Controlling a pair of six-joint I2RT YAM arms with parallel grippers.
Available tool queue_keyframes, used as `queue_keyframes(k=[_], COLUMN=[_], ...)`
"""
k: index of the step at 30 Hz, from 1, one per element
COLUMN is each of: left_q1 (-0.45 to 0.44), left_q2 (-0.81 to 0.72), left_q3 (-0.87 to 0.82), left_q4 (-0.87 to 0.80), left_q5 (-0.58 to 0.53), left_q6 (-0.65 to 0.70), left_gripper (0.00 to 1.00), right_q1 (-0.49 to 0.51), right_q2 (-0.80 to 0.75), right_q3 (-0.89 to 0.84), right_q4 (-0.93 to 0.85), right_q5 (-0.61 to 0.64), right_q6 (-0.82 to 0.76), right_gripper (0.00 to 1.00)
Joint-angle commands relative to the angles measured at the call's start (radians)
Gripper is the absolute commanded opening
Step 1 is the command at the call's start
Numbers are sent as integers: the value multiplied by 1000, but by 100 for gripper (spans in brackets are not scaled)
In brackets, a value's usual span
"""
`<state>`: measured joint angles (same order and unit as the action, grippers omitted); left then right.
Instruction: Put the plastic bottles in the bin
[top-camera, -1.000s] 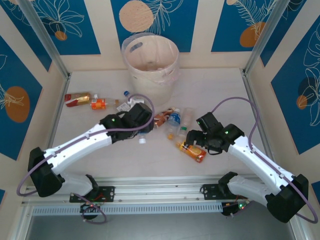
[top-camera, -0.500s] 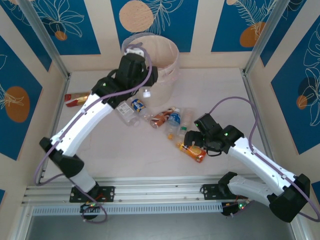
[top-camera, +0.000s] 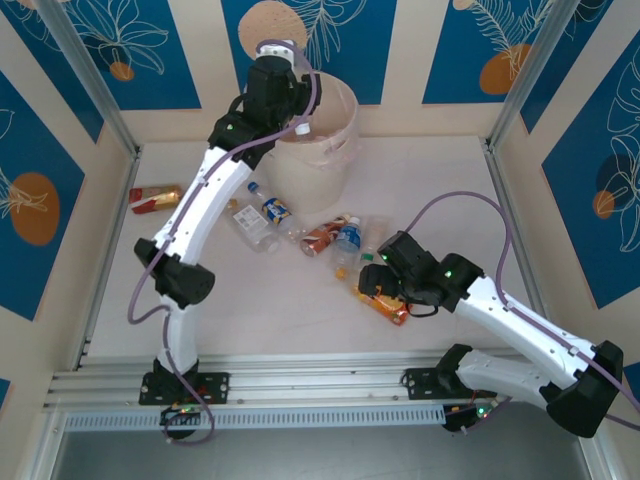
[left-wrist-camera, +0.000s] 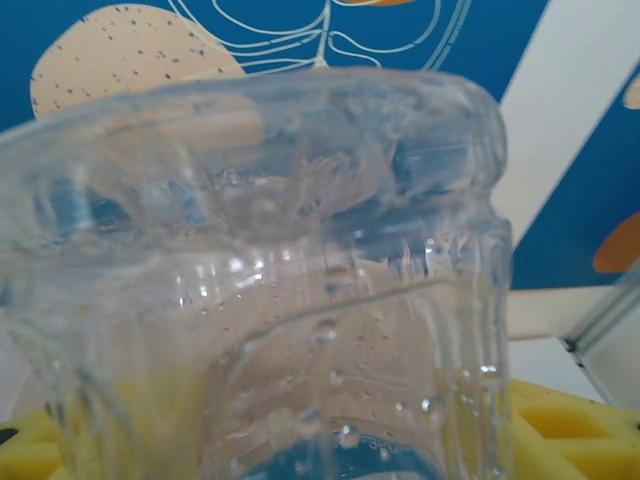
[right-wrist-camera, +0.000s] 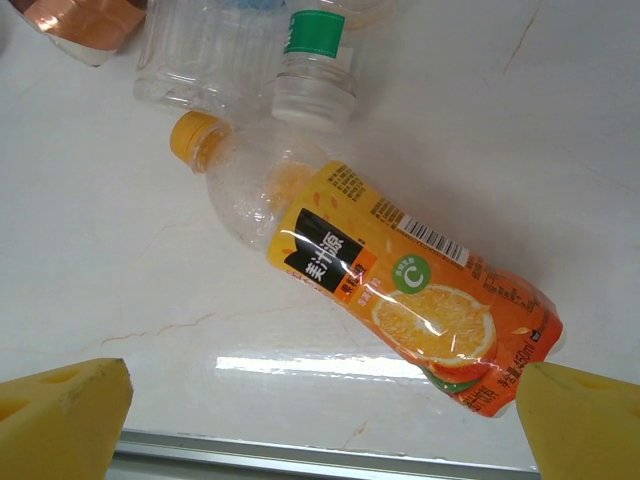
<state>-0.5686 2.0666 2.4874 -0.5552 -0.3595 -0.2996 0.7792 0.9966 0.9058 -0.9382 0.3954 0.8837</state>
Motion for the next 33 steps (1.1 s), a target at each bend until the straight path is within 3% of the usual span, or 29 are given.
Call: queue_keyframes(k=[1,16,33], left_q1=[43,78,124], left_q2=[53,189,314], left_q3=[54,58,64], left_q4=[70,247,212], left_q5=[-5,-15,44], left_q6=[54,283,327], left_gripper=[63,64,65], right_q1=[17,75,136], right_q2=[-12,-3,0], right_q3=[36,-11,1], right_q4=[-38,1,-33], right_q5=[44,33,76], right_q6=[40,104,154], right_gripper=[99,99,99])
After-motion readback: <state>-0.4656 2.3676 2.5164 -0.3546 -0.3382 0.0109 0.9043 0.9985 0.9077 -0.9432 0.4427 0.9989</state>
